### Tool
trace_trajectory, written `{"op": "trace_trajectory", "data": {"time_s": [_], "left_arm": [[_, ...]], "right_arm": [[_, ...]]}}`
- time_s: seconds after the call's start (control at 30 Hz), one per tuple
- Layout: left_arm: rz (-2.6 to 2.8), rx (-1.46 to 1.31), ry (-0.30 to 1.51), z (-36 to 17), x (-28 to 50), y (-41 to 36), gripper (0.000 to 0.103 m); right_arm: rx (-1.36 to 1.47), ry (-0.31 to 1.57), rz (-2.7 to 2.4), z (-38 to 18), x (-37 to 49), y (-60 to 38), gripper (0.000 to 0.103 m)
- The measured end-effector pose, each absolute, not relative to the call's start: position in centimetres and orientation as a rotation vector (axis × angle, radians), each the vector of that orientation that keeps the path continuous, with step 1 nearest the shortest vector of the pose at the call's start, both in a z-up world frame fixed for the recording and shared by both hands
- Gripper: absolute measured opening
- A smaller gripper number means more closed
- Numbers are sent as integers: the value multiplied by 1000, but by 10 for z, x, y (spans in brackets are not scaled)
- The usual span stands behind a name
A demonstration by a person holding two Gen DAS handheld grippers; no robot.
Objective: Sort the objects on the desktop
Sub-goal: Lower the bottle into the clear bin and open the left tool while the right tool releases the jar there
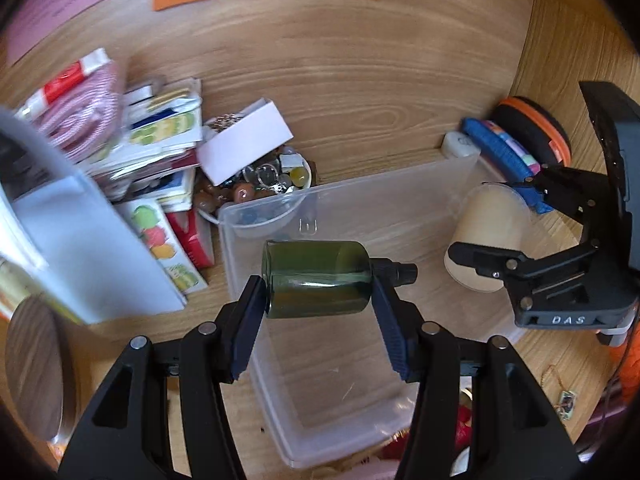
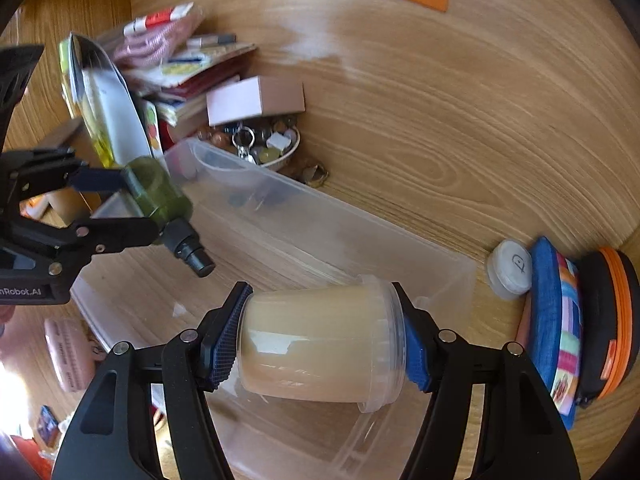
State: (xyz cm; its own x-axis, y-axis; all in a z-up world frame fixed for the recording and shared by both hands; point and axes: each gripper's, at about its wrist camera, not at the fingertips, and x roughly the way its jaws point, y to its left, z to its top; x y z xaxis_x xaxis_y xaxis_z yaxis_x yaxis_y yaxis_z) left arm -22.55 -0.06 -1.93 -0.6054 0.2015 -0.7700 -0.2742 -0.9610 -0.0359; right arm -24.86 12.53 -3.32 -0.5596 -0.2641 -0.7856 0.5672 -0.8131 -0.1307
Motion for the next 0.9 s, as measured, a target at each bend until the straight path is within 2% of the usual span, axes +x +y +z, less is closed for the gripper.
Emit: {"op": "trace_trajectory", "data": {"time_s": [0.4,0.77,0.9], "left_arm": [[2569,-1286,235,-35,-247,13,54],[2548,-1292,272,-35,-245,12,54],[2544,-1293,286,-36,-242,14,62]], "right_arm": [[1187,703,-2278,-53,-265,107,63],[1177,782,-2277,-49,-260,99,65],[1148,819,-2294,-42,-253,99,67]]}}
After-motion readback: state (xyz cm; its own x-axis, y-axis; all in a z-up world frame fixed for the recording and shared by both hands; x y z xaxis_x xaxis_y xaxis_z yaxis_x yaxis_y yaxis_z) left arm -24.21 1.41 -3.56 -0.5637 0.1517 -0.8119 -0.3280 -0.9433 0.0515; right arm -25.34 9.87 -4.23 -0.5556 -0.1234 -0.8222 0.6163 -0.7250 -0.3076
